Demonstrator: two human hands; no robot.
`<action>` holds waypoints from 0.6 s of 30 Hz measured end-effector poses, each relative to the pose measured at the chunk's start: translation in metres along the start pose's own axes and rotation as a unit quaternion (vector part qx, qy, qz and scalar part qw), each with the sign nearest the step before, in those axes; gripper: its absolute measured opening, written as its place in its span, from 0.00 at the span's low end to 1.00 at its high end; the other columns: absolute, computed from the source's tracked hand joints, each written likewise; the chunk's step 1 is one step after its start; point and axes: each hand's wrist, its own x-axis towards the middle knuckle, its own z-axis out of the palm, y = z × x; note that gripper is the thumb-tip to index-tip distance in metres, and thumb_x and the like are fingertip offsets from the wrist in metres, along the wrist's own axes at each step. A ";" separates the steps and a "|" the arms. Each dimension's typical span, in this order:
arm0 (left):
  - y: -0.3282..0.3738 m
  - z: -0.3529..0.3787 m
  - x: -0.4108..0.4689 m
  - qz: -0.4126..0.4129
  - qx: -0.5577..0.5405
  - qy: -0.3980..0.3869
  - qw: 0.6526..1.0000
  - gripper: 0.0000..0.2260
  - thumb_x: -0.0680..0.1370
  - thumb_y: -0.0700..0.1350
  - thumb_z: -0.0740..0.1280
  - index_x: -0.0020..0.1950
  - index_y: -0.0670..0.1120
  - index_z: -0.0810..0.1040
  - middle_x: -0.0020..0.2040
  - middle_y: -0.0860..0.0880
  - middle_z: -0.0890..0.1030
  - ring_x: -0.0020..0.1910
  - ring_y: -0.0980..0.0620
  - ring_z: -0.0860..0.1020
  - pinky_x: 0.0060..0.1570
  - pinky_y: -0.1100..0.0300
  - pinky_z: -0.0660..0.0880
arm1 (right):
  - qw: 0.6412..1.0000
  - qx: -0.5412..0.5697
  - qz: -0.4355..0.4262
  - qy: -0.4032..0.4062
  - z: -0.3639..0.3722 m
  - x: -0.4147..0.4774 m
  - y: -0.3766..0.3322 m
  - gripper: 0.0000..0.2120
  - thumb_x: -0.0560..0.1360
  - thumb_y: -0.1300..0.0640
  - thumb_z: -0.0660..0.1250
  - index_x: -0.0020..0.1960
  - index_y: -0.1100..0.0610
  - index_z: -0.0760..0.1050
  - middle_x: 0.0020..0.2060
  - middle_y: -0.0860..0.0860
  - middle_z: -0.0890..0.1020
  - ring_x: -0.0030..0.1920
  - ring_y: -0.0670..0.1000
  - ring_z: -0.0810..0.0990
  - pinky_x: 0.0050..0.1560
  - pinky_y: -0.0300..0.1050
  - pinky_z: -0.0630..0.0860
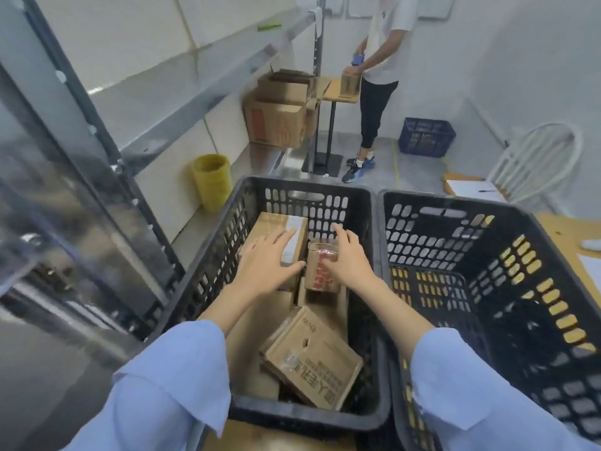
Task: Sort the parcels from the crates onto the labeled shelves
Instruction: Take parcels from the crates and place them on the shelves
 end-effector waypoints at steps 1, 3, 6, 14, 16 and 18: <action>-0.001 0.006 0.009 0.010 -0.019 -0.015 1.000 0.33 0.77 0.61 0.64 0.78 0.53 0.59 0.77 0.52 0.63 0.74 0.48 0.64 0.71 0.47 0.62 | 1.000 -0.001 0.013 -0.002 0.002 0.004 0.004 0.41 0.76 0.58 0.70 0.80 0.52 0.48 0.79 0.58 0.53 0.77 0.60 0.57 0.75 0.58 0.62; -0.002 0.018 0.024 0.032 -0.049 -0.043 0.997 0.33 0.76 0.60 0.66 0.78 0.52 0.59 0.76 0.51 0.64 0.73 0.48 0.65 0.70 0.47 0.65 | 0.999 -0.001 0.035 -0.013 0.008 0.010 0.010 0.43 0.75 0.59 0.72 0.80 0.52 0.48 0.78 0.58 0.54 0.76 0.60 0.59 0.74 0.58 0.63; -0.002 0.036 0.042 0.042 -0.101 -0.088 0.990 0.34 0.76 0.56 0.69 0.78 0.52 0.59 0.75 0.50 0.65 0.72 0.49 0.66 0.70 0.48 0.66 | 0.998 0.017 0.063 -0.024 0.015 0.018 0.016 0.45 0.73 0.60 0.74 0.80 0.51 0.49 0.77 0.58 0.56 0.75 0.60 0.62 0.72 0.60 0.66; -0.004 0.062 0.071 0.027 -0.186 -0.116 0.975 0.36 0.73 0.51 0.72 0.78 0.50 0.61 0.72 0.49 0.68 0.69 0.51 0.69 0.68 0.54 0.69 | 0.988 0.052 0.123 -0.072 0.017 0.036 0.016 0.45 0.71 0.57 0.76 0.79 0.52 0.53 0.67 0.56 0.73 0.67 0.56 0.73 0.62 0.47 0.73; -0.005 0.066 0.074 0.028 -0.190 -0.119 0.974 0.35 0.72 0.51 0.73 0.77 0.49 0.63 0.71 0.49 0.70 0.68 0.50 0.70 0.67 0.54 0.70 | 0.985 0.056 0.136 -0.093 0.016 0.035 0.013 0.41 0.72 0.59 0.74 0.78 0.54 0.56 0.66 0.55 0.75 0.64 0.55 0.76 0.59 0.44 0.74; -0.006 0.070 0.074 0.029 -0.183 -0.120 0.975 0.33 0.72 0.52 0.73 0.75 0.49 0.66 0.69 0.49 0.73 0.65 0.50 0.73 0.64 0.55 0.72 | 0.985 0.050 0.134 -0.096 0.014 0.034 0.011 0.35 0.74 0.61 0.73 0.76 0.55 0.61 0.65 0.56 0.76 0.63 0.54 0.76 0.61 0.45 0.74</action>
